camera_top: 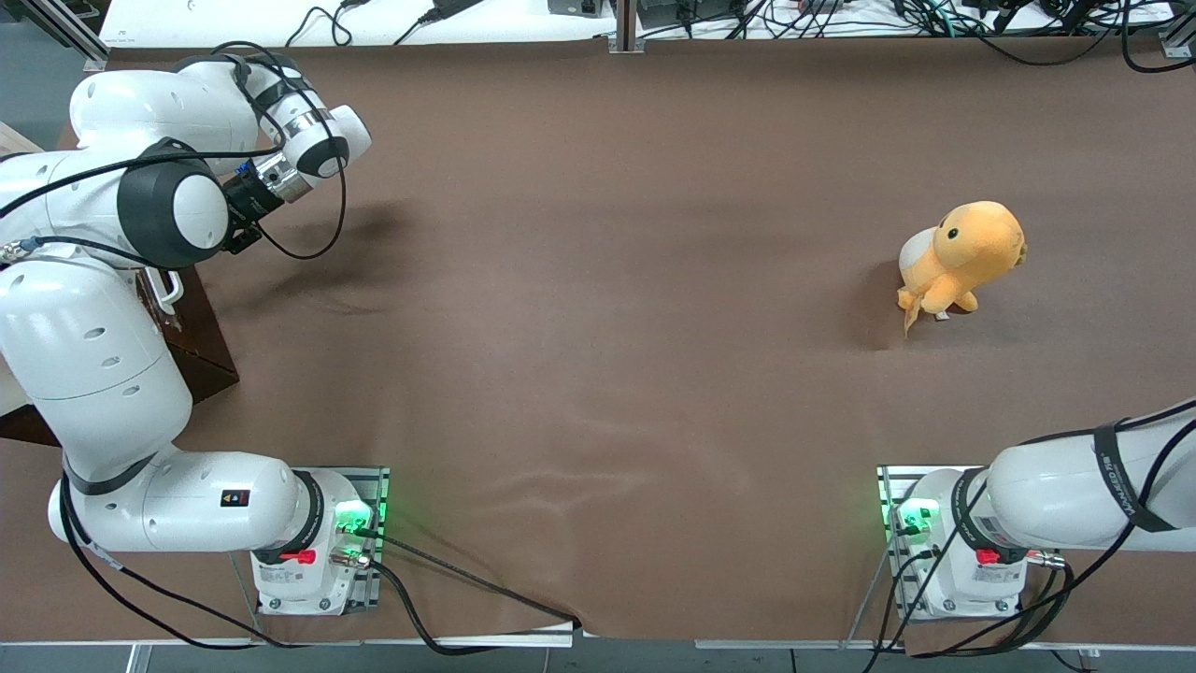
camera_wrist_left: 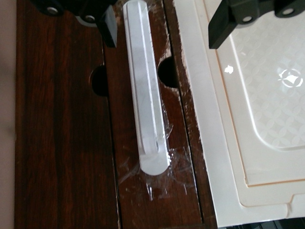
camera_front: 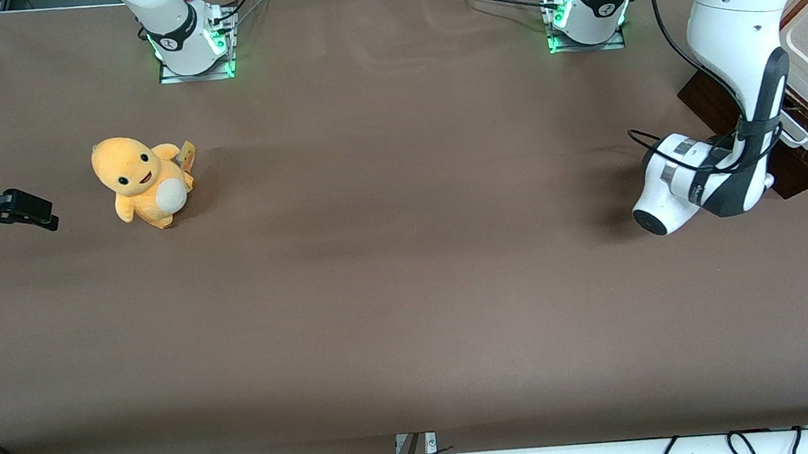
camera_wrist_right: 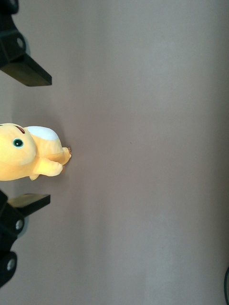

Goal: Open lower drawer with left arm only
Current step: 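Align the open left gripper around the white bar handle, then close the left gripper on the white bar handle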

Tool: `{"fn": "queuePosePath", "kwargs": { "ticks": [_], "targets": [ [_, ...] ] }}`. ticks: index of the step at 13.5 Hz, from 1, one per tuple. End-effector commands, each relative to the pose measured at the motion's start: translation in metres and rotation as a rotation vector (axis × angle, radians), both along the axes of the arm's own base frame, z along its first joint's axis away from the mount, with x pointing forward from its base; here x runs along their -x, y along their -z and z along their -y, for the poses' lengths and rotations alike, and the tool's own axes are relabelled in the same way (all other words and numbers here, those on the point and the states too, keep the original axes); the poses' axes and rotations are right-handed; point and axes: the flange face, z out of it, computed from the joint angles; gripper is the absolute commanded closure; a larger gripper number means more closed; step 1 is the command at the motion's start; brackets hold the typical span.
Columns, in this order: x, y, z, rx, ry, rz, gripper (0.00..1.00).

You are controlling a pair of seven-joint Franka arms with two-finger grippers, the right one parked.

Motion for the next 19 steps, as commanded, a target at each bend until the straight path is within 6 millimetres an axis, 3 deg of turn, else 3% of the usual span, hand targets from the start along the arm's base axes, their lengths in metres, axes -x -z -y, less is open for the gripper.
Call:
{"fn": "queuePosePath", "kwargs": {
  "ticks": [1,5,13,15,18,19],
  "targets": [
    [0.013,0.001,-0.005,-0.06,0.086,0.019,0.29],
    [0.021,0.013,-0.022,-0.044,0.094,0.042,0.39],
    [0.031,0.014,-0.023,-0.073,0.075,0.072,0.73],
    [0.031,0.013,-0.025,-0.072,0.069,0.074,0.78],
    [0.032,0.015,-0.021,-0.061,0.046,0.076,0.95],
    [0.033,0.015,-0.021,-0.061,0.046,0.074,0.96]
  ]
}}
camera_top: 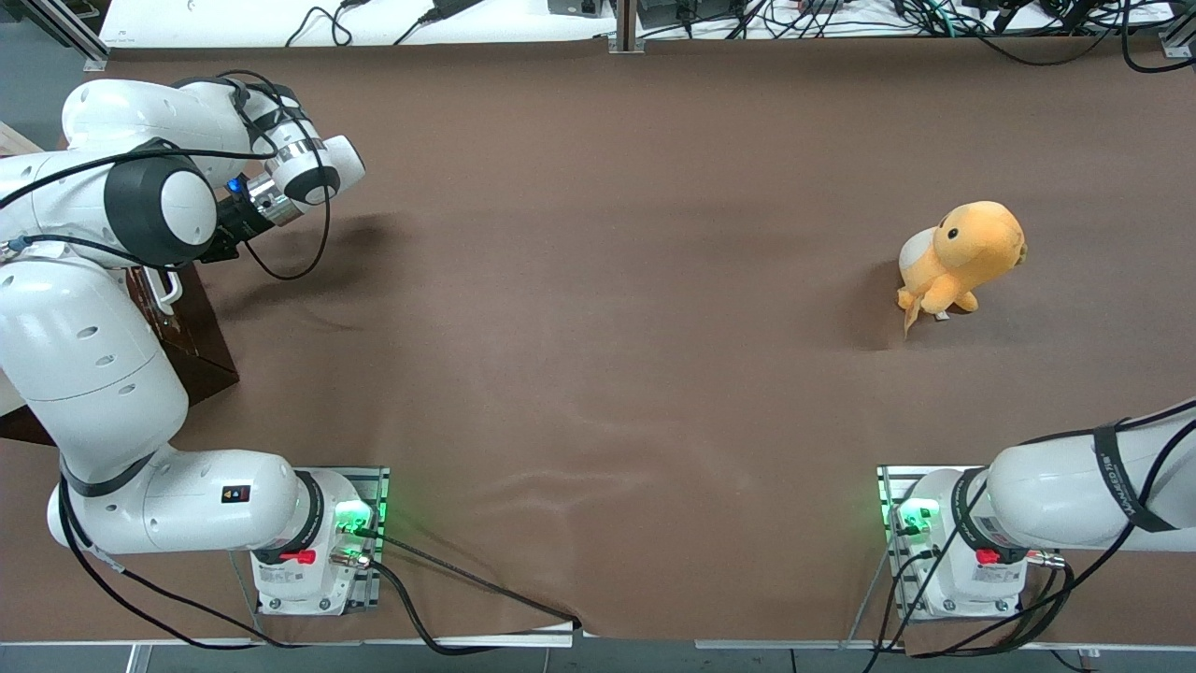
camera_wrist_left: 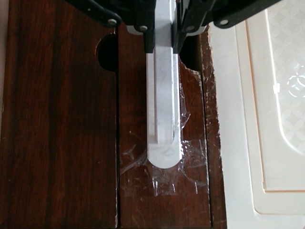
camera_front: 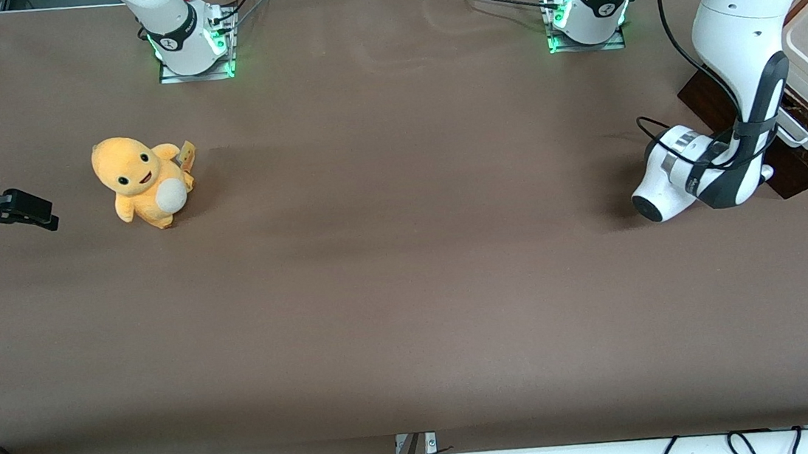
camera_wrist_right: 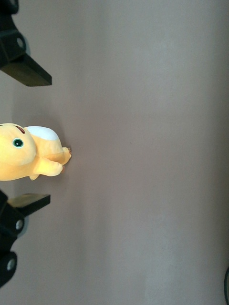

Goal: Open lower drawer with left arm only
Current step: 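Close the left gripper on the white bar handle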

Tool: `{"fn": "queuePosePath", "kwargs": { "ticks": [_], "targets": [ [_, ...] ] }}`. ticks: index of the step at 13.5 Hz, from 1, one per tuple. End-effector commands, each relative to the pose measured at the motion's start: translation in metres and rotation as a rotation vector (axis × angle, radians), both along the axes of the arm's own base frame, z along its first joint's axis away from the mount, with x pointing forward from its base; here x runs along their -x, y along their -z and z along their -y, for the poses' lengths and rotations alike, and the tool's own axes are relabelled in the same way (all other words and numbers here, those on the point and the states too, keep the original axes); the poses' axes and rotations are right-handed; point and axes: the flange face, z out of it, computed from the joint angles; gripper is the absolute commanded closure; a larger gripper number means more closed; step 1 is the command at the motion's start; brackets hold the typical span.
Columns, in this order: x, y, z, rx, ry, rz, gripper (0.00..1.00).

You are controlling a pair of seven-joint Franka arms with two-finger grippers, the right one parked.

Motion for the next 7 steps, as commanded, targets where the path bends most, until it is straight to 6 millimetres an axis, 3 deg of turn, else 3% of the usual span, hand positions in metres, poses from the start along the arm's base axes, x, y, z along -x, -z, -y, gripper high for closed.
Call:
{"fn": "queuePosePath", "kwargs": {
  "ticks": [1,7],
  "targets": [
    [0.0068,-0.0109,0.0005,0.014,-0.01,0.008,0.96],
    [0.0044,-0.0104,0.0027,0.015,-0.007,0.009,0.96]
  ]
}}
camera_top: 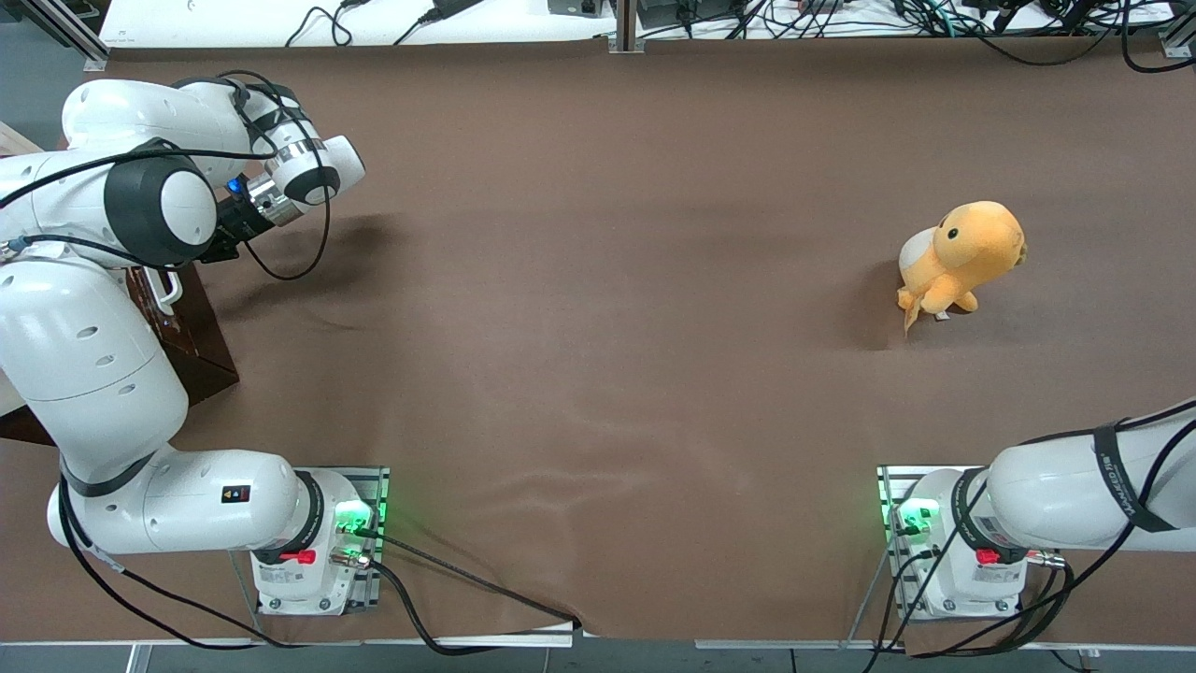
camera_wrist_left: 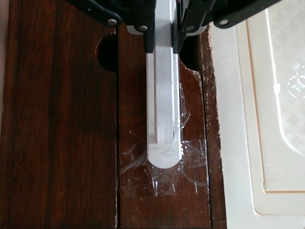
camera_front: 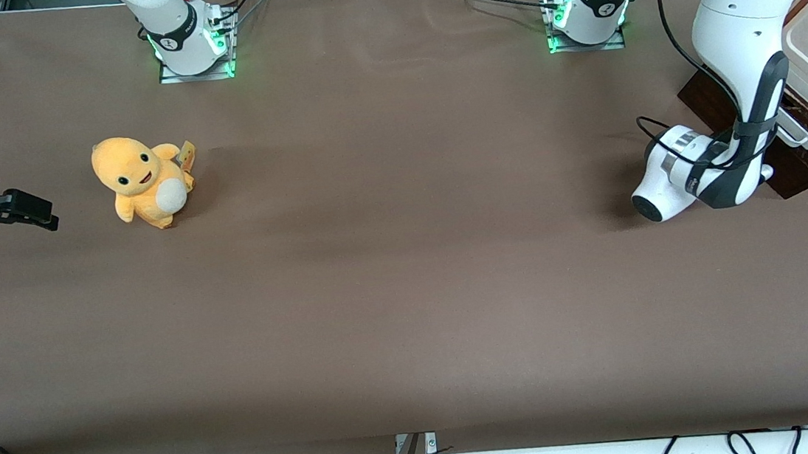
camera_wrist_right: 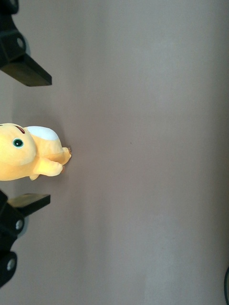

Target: Open lower drawer with left arm only

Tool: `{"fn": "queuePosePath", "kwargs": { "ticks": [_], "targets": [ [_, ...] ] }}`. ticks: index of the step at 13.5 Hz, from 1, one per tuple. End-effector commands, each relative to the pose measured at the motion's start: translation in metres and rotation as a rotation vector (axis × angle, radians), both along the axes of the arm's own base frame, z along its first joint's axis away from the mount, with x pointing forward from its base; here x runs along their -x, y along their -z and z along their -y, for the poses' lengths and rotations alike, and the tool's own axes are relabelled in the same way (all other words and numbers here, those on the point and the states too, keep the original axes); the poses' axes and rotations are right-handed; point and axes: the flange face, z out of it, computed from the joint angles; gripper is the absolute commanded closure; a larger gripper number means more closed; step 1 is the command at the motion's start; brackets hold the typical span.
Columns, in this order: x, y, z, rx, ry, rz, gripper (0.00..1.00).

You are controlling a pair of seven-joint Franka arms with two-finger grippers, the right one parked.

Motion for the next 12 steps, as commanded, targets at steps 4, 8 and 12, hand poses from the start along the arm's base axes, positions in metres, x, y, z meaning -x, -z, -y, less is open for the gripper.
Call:
{"fn": "queuePosePath", "kwargs": {
  "ticks": [4,8,12],
  "targets": [
    [0.002,-0.011,0.011,0.022,-0.008,0.009,0.98],
    [0.0,-0.012,0.027,0.018,0.019,0.009,1.0],
    [-0.009,-0.023,0.038,-0.001,0.009,0.002,1.0]
  ]
}}
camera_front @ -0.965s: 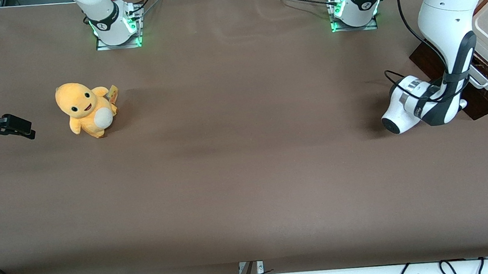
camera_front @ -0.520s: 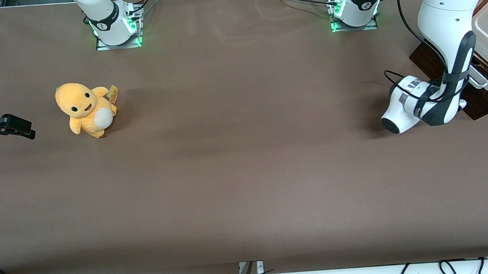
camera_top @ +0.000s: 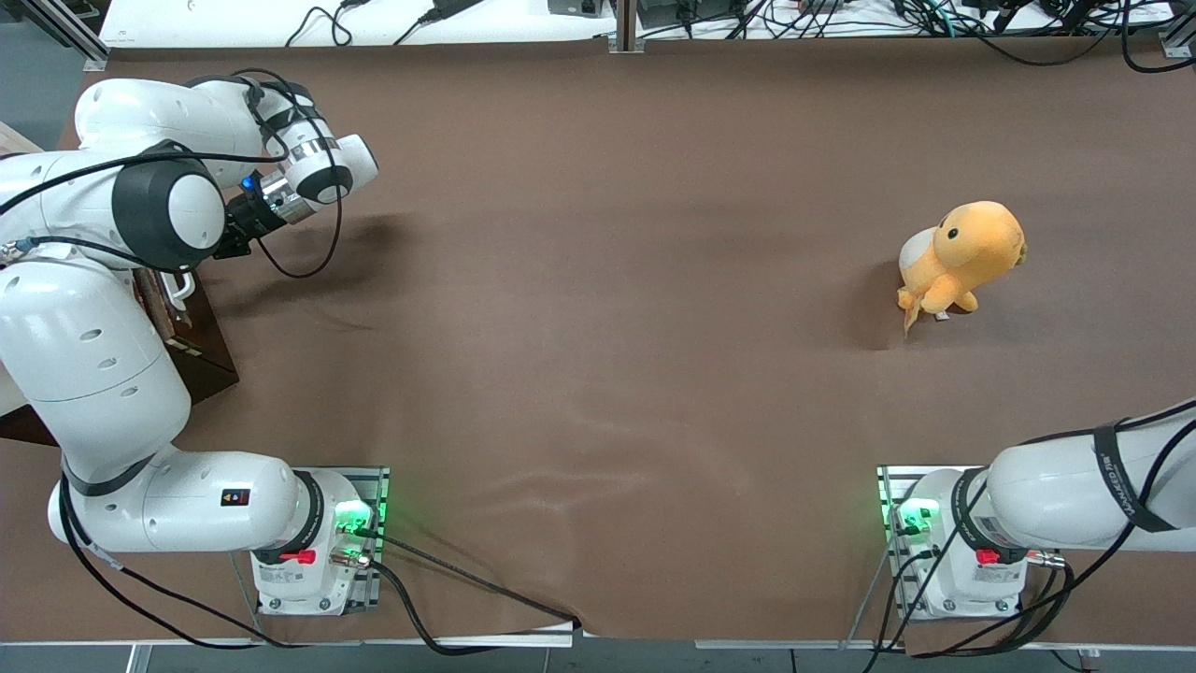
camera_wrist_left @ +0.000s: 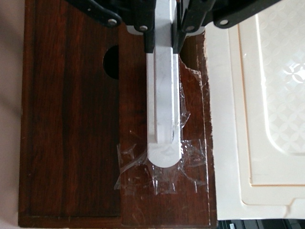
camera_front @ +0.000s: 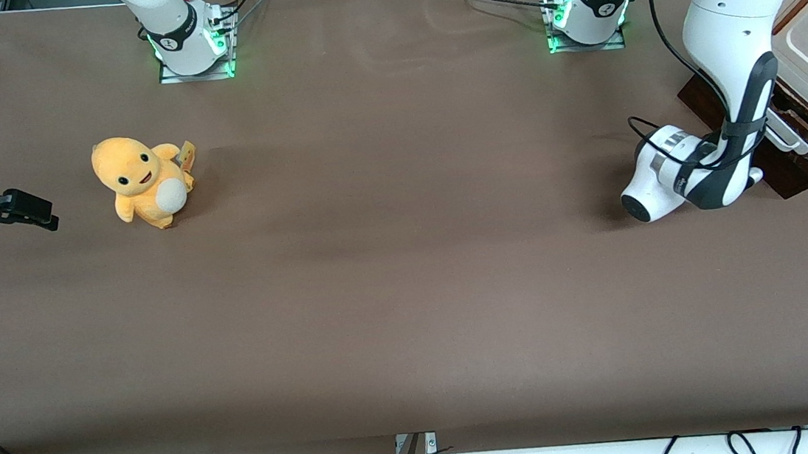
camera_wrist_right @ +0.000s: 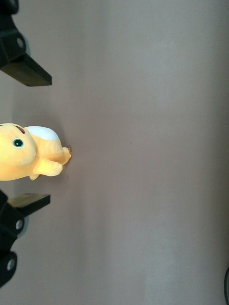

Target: Open lower drawer with left arm only

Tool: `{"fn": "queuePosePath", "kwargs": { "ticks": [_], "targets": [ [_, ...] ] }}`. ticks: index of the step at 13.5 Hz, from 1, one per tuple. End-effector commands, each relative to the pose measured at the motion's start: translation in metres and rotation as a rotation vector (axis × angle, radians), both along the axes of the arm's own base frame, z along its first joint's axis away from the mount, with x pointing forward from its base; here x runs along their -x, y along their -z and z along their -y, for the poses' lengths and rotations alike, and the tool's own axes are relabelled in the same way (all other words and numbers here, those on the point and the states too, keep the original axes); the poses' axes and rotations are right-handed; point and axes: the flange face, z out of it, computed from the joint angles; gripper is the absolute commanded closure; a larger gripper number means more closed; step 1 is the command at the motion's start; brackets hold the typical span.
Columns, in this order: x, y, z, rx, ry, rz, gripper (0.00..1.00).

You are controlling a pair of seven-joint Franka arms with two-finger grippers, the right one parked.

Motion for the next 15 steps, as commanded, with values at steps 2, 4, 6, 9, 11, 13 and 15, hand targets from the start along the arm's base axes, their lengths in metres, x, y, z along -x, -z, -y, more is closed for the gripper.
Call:
{"fn": "queuePosePath", "kwargs": {
  "ticks": [2,4,6,9,11,13,15],
  "targets": [
    [-0.005,-0.02,0.023,-0.001,-0.013,-0.007,1.0],
    [-0.007,-0.018,0.025,0.0,-0.01,-0.006,1.0],
    [-0.013,-0.02,0.025,0.009,-0.016,-0.002,1.0],
    [-0.018,-0.019,0.035,0.015,0.001,0.0,1.0],
    [-0.019,-0.019,0.042,0.026,-0.007,0.004,1.0],
    [-0.02,-0.017,0.057,0.032,0.011,0.002,1.0],
    [-0.023,-0.019,0.061,0.014,-0.014,-0.006,1.0]
  ]
}}
